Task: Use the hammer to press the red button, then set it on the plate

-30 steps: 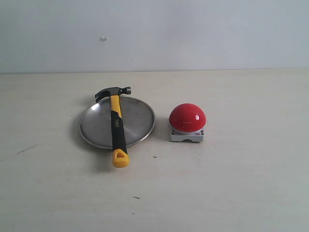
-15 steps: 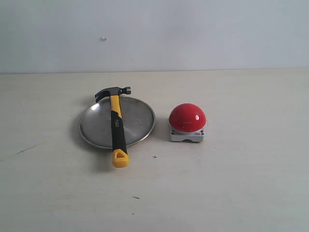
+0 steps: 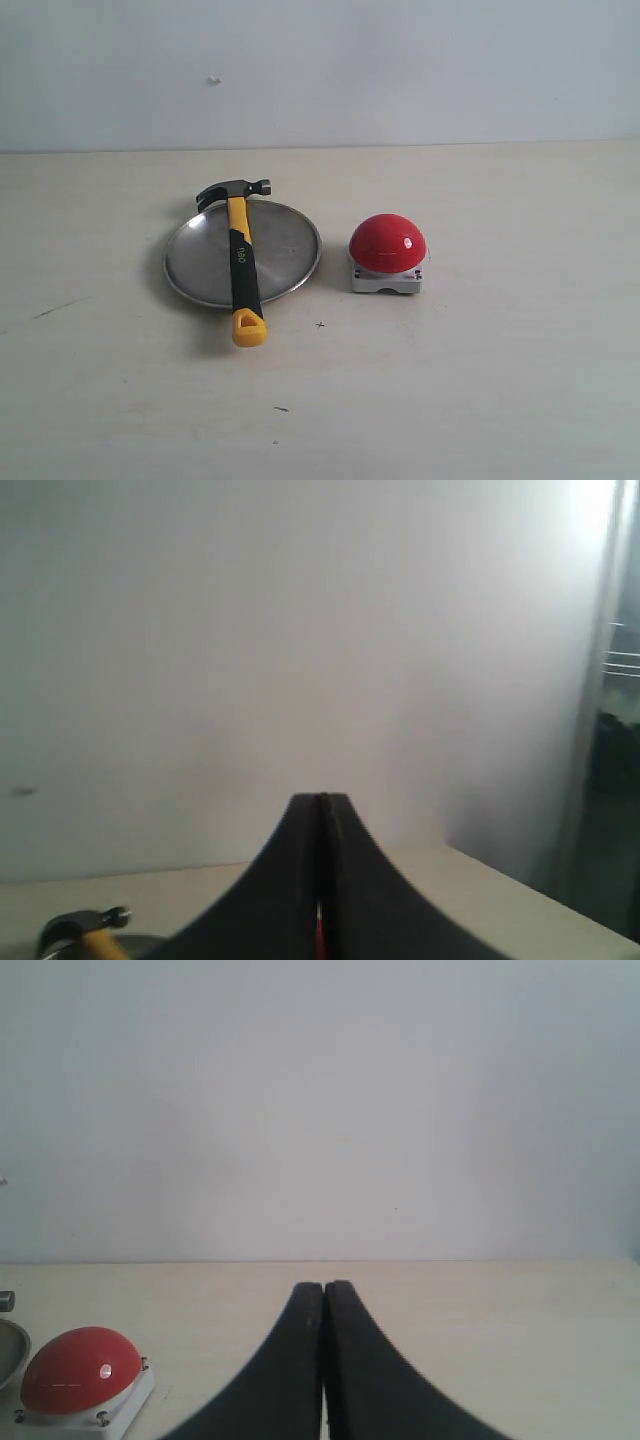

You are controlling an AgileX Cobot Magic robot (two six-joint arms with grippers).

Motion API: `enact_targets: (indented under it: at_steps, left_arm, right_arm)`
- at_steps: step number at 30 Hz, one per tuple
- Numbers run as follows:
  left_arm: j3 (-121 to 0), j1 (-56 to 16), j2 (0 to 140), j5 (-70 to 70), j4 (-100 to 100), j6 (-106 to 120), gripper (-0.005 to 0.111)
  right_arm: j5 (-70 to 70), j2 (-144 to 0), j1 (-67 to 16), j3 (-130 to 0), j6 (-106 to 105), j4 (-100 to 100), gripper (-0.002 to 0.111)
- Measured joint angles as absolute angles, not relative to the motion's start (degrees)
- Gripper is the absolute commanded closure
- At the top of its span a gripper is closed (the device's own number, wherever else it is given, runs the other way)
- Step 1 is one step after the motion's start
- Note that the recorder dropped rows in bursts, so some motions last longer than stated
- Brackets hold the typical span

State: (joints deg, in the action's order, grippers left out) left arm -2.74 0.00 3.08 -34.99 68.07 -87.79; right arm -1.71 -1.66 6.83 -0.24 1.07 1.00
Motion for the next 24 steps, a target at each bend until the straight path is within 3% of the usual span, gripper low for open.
enact_targets:
  at_steps: [6,15,18,21,24]
  left_arm:
    - [-2.7,0.0,3.1,-20.0,66.4,-91.3,0.107]
    - [-2.7,0.0,3.1,-18.2,54.7,-91.1,0.107]
    - [-2.7,0.0,3.1,-18.4,36.8,-79.3,0.107]
    - [-2.7,0.0,3.1,-17.8,18.1,-53.7,0.107]
    - [-2.2,0.3,2.6,-13.9,11.6,-33.6,0.107]
  right_arm:
    - [-1.7,-1.7,6.8,-0.2,1.1,0.9,0.108]
    - [-1.7,-1.7,6.8,-0.2,1.1,0.9,0.108]
    - [-1.7,-1.7,6.8,-0.2,1.1,0.9,0.108]
    - [-1.7,-1.7,6.8,-0.2,1.1,0.9,0.108]
    - [-1.7,-1.7,6.8,-0.2,1.1,0.9,0.108]
